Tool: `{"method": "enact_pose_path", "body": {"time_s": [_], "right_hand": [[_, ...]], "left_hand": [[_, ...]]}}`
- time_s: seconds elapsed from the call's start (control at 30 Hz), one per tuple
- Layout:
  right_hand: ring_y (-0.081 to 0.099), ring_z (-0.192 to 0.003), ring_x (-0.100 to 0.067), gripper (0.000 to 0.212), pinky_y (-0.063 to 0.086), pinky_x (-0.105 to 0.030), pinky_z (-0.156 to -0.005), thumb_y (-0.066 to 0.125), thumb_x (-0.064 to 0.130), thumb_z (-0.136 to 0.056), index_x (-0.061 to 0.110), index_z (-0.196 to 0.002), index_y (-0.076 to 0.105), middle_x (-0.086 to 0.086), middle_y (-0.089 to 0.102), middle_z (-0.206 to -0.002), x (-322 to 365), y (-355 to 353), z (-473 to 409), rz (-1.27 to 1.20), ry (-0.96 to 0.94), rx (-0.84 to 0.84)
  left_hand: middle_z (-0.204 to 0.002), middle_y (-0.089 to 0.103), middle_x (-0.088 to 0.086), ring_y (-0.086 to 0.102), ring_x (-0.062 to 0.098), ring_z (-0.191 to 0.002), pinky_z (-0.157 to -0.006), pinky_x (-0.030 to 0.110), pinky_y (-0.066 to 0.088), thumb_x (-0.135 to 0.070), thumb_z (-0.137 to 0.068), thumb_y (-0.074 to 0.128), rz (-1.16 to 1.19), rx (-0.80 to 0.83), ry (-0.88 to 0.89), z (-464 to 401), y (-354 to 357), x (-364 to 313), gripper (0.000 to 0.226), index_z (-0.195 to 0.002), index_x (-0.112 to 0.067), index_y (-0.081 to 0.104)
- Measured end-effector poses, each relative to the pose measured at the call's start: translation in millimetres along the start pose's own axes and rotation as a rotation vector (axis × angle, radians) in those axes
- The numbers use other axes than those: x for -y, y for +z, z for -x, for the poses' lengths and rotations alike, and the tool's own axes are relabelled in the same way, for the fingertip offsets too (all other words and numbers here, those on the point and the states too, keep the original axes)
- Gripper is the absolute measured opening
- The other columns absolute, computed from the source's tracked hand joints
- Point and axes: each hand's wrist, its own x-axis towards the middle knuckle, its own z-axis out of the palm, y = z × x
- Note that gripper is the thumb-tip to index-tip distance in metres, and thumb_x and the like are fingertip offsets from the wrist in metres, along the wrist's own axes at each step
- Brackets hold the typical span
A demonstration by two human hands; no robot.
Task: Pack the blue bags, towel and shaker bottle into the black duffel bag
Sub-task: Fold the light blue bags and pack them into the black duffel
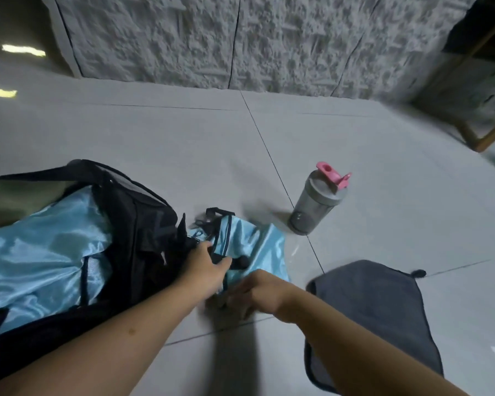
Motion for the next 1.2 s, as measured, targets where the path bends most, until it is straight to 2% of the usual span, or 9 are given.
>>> {"method": "enact_pose_path", "body": {"time_s": [0.1,0.23,0.33,0.5,0.63,0.8,0.9,1.03,1.2], "right_hand": [[0.067,-0.059,-0.012,0.012,0.057,-0.029,-0.057,0.074,0.016,-0.086,0.006,-0.085,0.080,-0.001,0.074,-0.068,-9,-17,12,-0.015,0.074,-0.221],[0.070,-0.097,-0.024,0.045,0.058,-0.036,-0.076,0.067,0.026,-0.084,0.018,-0.128,0.065,-0.005,0.070,-0.114,-30,-32,9,-0.011,0.225,-0.722],[0.071,-0.098,-0.030,0.075,0.062,-0.040,-0.081,0.073,0.025,-0.073,0.015,-0.142,0.045,-0.008,0.067,-0.115,-33,-31,3,-0.296,0.293,-0.635],[0.077,-0.075,-0.039,0.028,0.065,-0.050,-0.071,0.086,0.008,-0.068,-0.007,-0.088,0.074,-0.024,0.077,-0.080,-38,-35,2,-0.480,0.308,-0.548],[0.076,-0.091,-0.045,0.037,0.062,-0.057,-0.083,0.083,0.001,-0.075,-0.015,-0.106,0.069,-0.030,0.076,-0.095,-34,-44,11,-0.646,0.333,-0.383],[0.072,-0.109,-0.038,0.036,0.058,-0.051,-0.098,0.068,-0.004,-0.082,-0.007,-0.118,0.070,-0.022,0.076,-0.113,-33,-56,29,-0.632,0.380,-0.117],[0.070,-0.111,-0.039,0.050,0.058,-0.046,-0.095,0.070,-0.009,-0.074,-0.010,-0.124,0.067,-0.026,0.071,-0.122,-32,-61,40,-0.664,0.126,-0.020],[0.062,-0.109,-0.043,0.050,0.052,-0.050,-0.100,0.068,-0.003,-0.072,-0.024,-0.117,0.060,-0.027,0.070,-0.108,-31,-66,48,-0.736,-0.084,0.104],[0.070,-0.097,-0.036,0.032,0.056,-0.044,-0.092,0.059,-0.002,-0.074,-0.009,-0.102,0.073,-0.021,0.074,-0.099,-22,-62,57,-0.758,-0.131,0.223]], "left_hand": [[-0.135,0.061,0.008,0.060,0.028,-0.122,-0.099,0.032,0.048,-0.030,-0.084,0.081,-0.235,0.049,0.029,20,7,8,0.072,-0.144,-0.016,0.046],[-0.115,0.065,0.003,0.062,0.023,-0.101,-0.090,0.031,0.054,-0.016,-0.084,0.078,-0.336,0.056,0.019,43,13,23,0.050,-0.125,-0.023,0.050],[-0.103,0.060,-0.002,0.063,0.021,-0.094,-0.082,0.031,0.057,-0.013,-0.082,0.076,-0.348,0.088,-0.036,48,11,33,0.047,-0.118,-0.026,0.050],[-0.089,0.065,0.002,0.068,0.024,-0.077,-0.057,0.028,0.055,-0.029,-0.082,0.070,-0.392,0.124,-0.151,46,-9,20,0.023,-0.098,-0.021,0.055],[-0.094,0.069,0.005,0.068,0.027,-0.091,-0.067,0.029,0.045,-0.036,-0.088,0.065,-0.589,-0.078,0.068,32,-15,-4,0.023,-0.089,-0.014,0.059],[-0.142,0.057,0.011,0.057,0.028,-0.128,-0.104,0.035,0.048,-0.034,-0.086,0.079,-0.226,0.134,0.033,23,5,-12,0.082,-0.152,-0.014,0.035],[-0.145,0.053,0.010,0.056,0.027,-0.129,-0.104,0.035,0.049,-0.024,-0.078,0.087,0.130,0.244,-0.112,22,13,0,0.114,-0.163,-0.021,0.012],[-0.120,0.067,0.000,0.064,0.018,-0.102,-0.080,0.033,0.055,-0.018,-0.077,0.077,0.326,0.167,-0.191,24,11,1,0.065,-0.136,-0.024,0.050],[-0.098,0.074,0.006,0.065,0.022,-0.080,-0.058,0.027,0.041,-0.009,-0.089,0.065,0.496,0.234,-0.271,27,-4,2,0.031,-0.118,-0.018,0.065]]}}
